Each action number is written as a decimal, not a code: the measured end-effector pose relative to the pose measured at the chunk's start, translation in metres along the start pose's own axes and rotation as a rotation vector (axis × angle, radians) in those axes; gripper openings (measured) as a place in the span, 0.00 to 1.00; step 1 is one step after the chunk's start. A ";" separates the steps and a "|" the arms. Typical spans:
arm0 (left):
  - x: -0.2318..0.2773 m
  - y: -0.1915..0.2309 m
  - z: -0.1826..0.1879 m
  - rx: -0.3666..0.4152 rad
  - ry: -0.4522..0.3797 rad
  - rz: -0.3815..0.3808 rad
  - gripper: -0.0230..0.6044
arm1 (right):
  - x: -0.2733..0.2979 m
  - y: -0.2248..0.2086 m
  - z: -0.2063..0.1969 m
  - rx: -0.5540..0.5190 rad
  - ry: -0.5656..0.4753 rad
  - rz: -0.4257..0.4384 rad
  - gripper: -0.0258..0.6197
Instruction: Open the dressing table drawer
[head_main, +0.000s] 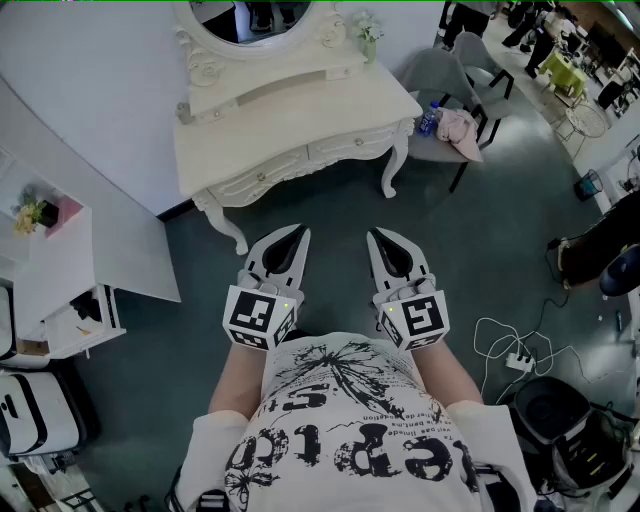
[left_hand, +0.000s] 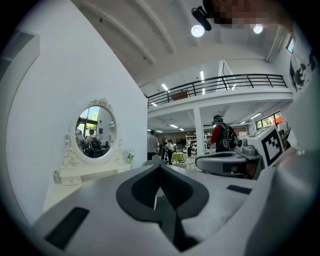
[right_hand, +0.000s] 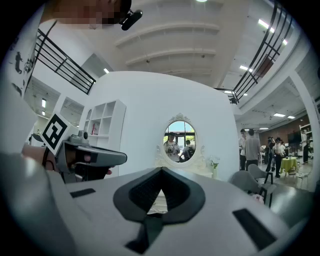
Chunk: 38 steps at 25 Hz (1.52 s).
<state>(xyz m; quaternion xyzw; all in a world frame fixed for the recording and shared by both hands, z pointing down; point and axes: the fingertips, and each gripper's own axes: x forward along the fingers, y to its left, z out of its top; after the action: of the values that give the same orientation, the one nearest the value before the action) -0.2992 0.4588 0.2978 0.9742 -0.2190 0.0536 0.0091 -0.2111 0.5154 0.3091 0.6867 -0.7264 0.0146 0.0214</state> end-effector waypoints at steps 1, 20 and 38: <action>0.001 0.000 -0.001 -0.001 0.001 -0.001 0.07 | 0.000 0.000 0.000 0.000 0.000 -0.001 0.07; 0.042 0.004 -0.016 -0.037 0.024 -0.015 0.07 | 0.022 -0.043 -0.023 0.043 0.053 -0.032 0.07; 0.228 0.167 -0.041 -0.127 0.104 0.020 0.07 | 0.225 -0.151 -0.057 0.040 0.169 -0.042 0.07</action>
<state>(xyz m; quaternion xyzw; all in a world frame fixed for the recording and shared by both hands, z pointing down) -0.1697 0.2122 0.3620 0.9654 -0.2308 0.0901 0.0817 -0.0727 0.2858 0.3767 0.6983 -0.7071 0.0867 0.0691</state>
